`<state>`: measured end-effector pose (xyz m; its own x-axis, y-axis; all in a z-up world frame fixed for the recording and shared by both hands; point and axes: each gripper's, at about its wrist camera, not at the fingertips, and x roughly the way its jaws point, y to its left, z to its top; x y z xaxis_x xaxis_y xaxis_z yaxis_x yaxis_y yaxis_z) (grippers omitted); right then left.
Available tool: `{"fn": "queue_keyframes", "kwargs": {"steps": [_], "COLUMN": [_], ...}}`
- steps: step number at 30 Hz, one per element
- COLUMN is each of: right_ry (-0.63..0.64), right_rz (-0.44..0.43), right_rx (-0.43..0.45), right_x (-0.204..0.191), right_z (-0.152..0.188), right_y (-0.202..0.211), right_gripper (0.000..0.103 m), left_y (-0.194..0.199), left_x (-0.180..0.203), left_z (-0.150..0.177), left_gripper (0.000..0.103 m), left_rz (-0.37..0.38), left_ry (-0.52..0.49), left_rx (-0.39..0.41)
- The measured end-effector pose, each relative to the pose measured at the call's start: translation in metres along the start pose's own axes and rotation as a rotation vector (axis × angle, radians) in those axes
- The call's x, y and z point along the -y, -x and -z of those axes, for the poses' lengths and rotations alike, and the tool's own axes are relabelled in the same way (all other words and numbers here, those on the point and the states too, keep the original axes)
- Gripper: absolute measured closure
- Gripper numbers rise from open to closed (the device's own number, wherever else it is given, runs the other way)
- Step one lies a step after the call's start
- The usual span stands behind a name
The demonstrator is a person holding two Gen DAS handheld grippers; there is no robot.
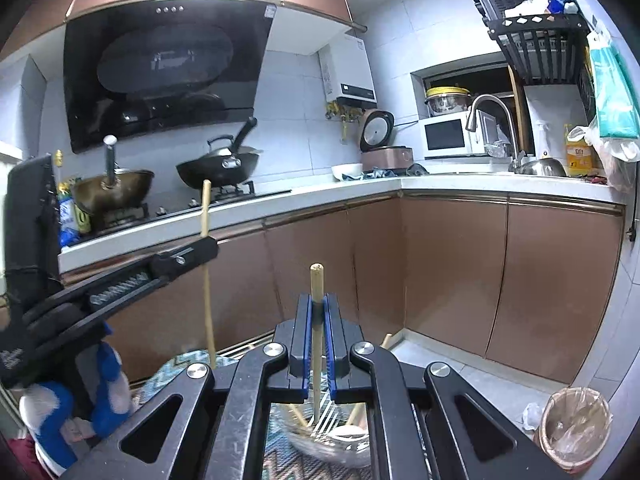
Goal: Organize utensils
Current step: 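Carry both chopsticks to the wire holder and release them inside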
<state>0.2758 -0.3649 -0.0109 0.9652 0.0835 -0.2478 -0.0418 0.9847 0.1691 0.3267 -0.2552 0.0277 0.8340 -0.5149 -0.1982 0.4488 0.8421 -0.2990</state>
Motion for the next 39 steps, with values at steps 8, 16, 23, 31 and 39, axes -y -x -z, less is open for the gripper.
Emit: {"fn": "queue_keyframes", "kwargs": {"steps": [8, 16, 23, 31, 39], "right_ry": [-0.040, -0.029, 0.001, 0.009, -0.026], "right_rz": [-0.049, -0.072, -0.065, -0.019, 0.001], "right_rx": [0.009, 0.026, 0.002, -0.066, -0.056], "right_x": [0.018, 0.016, 0.010, 0.012, 0.014], "right_z": [0.006, 0.003, 0.012, 0.038, 0.037], "right_y": [-0.027, -0.031, -0.043, -0.061, -0.049], "right_gripper": [0.097, 0.097, 0.097, 0.093, 0.084], "left_y": [-0.049, -0.073, -0.085, -0.090, -0.066], "left_x": [-0.019, -0.030, -0.036, -0.038, -0.043], "left_z": [0.022, 0.038, 0.048, 0.066, 0.063], "left_gripper": [0.098, 0.098, 0.098, 0.097, 0.084], "left_rz": [-0.038, -0.047, -0.053, -0.080, -0.087], "left_ry": [0.038, 0.064, 0.077, 0.040, 0.013], "left_rx": [-0.029, -0.042, -0.041, -0.029, -0.052]}}
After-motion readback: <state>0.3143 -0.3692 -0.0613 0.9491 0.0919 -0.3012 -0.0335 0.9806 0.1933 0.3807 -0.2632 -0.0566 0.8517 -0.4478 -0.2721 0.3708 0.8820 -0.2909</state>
